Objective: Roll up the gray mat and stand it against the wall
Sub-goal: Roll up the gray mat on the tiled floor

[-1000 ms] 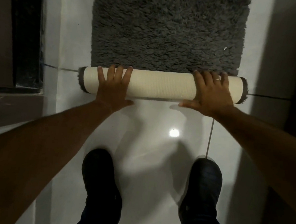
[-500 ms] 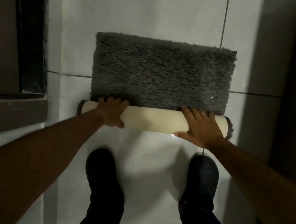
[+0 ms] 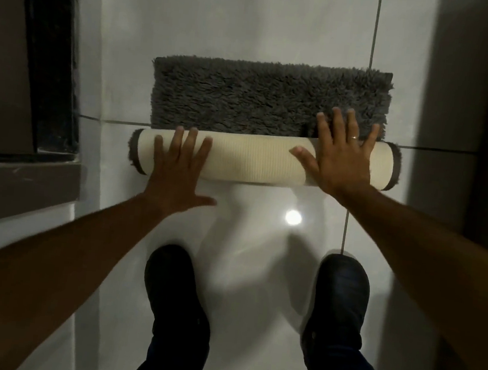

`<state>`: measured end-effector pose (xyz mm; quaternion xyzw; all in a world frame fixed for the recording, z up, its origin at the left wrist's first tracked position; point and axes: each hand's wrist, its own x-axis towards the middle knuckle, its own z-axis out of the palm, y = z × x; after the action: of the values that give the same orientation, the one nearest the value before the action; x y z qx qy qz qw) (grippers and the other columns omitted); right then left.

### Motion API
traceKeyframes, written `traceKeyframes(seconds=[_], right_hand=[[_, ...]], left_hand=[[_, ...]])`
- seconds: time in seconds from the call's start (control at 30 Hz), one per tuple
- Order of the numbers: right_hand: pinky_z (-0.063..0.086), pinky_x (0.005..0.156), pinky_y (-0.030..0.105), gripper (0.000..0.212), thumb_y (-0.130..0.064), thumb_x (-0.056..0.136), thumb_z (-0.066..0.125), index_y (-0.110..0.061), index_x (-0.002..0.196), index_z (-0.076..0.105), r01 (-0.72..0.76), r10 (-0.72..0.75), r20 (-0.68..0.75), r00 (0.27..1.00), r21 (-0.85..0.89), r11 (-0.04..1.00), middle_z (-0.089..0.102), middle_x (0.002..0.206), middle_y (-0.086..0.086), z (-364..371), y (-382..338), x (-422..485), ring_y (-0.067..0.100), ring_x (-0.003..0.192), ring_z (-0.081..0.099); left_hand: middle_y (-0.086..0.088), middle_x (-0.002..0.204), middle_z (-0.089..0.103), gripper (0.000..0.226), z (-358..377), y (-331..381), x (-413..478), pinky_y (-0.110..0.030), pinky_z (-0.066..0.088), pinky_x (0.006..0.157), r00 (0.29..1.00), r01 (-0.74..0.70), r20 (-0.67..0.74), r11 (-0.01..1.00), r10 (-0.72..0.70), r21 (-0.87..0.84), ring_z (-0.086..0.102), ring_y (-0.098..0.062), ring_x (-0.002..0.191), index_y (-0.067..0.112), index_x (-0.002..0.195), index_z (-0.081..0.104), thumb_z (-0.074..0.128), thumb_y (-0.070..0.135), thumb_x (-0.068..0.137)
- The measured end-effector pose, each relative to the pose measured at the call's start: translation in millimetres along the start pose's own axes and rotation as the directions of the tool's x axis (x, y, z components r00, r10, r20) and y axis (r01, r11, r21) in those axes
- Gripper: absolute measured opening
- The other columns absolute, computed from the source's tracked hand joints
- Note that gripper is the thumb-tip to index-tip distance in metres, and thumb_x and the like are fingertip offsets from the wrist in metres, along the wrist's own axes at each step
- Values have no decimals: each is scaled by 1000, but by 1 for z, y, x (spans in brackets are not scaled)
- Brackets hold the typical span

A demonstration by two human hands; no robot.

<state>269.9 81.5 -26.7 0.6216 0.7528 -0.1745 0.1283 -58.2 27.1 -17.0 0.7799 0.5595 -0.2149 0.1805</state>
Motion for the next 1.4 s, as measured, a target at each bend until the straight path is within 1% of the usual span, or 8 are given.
traceKeyframes(seconds=[0.27, 0.43, 0.57, 0.67, 0.8, 0.9, 1.1, 1.4], right_hand=[[12, 114, 71, 118, -85, 67, 56, -12, 153, 23, 186, -179, 100, 979, -62, 981, 31, 156, 23, -2, 9, -21, 45, 144, 24], [9, 115, 69, 121, -88, 68, 51, -8, 155, 21, 256, -239, 180, 954, -76, 964, 26, 159, 24, 10, -5, -66, 45, 147, 18], [9, 115, 69, 114, -85, 75, 45, -10, 156, 20, 333, -306, 244, 920, -78, 939, 26, 160, 21, 21, -18, -89, 43, 148, 20], [17, 114, 69, 103, -82, 84, 31, -10, 156, 20, 328, -295, 244, 924, -110, 938, 32, 157, 22, 23, -26, -81, 44, 144, 28], [29, 109, 65, 112, -90, 76, 21, -12, 156, 15, 394, -356, 301, 885, -74, 916, 30, 158, 19, 6, -21, -30, 42, 137, 37], [28, 110, 65, 114, -92, 73, 24, -14, 155, 14, 407, -391, 303, 869, 12, 914, 21, 162, 18, -6, -19, 10, 42, 141, 32], [11, 115, 67, 105, -87, 77, 17, -18, 156, 16, 311, -310, 301, 902, 45, 949, 16, 164, 15, -12, -22, 32, 37, 149, 16], [16, 113, 66, 104, -86, 77, 15, -17, 155, 17, 346, -340, 337, 878, 44, 937, 20, 163, 15, -13, -22, 23, 36, 149, 20]], left_hand=[[-19, 119, 61, 81, -8, 2, 28, -64, 40, 95, 991, 89, -101, 996, -91, -22, 56, -41, 107, 16, 128, 49, 81, 55, 63], [-10, 137, 49, 87, 13, 5, -12, -64, 30, 103, 937, 168, 333, 971, -104, -168, 43, -39, 125, 26, 136, 36, 74, 62, 67], [-6, 145, 44, 102, 12, -21, -19, -61, 24, 110, 736, 204, 675, 939, 39, -276, 40, -33, 130, 33, 144, 26, 74, 69, 61], [-8, 160, 21, 112, 17, -21, -30, -65, 7, 113, 851, 153, 525, 963, -14, -224, 17, -34, 144, 37, 152, 11, 75, 66, 66], [-1, 165, 1, 115, 18, -17, -34, -67, -4, 114, 965, 89, 258, 885, 37, -457, -1, -26, 150, 44, 150, -6, 73, 63, 69], [0, 165, -1, 134, 7, -9, -9, -68, 1, 114, 953, 45, 297, 942, 59, -333, -2, -30, 150, 33, 152, -11, 60, 89, 54], [-8, 151, 42, 131, -22, -24, 46, -49, 41, 100, 861, 147, 500, 897, 91, -416, 45, -31, 129, 23, 152, 14, 82, 70, 50], [-14, 142, 42, 123, -24, -24, 59, -52, 40, 102, 804, 157, 594, 956, 22, -249, 41, -35, 128, 22, 146, 30, 79, 77, 46]])
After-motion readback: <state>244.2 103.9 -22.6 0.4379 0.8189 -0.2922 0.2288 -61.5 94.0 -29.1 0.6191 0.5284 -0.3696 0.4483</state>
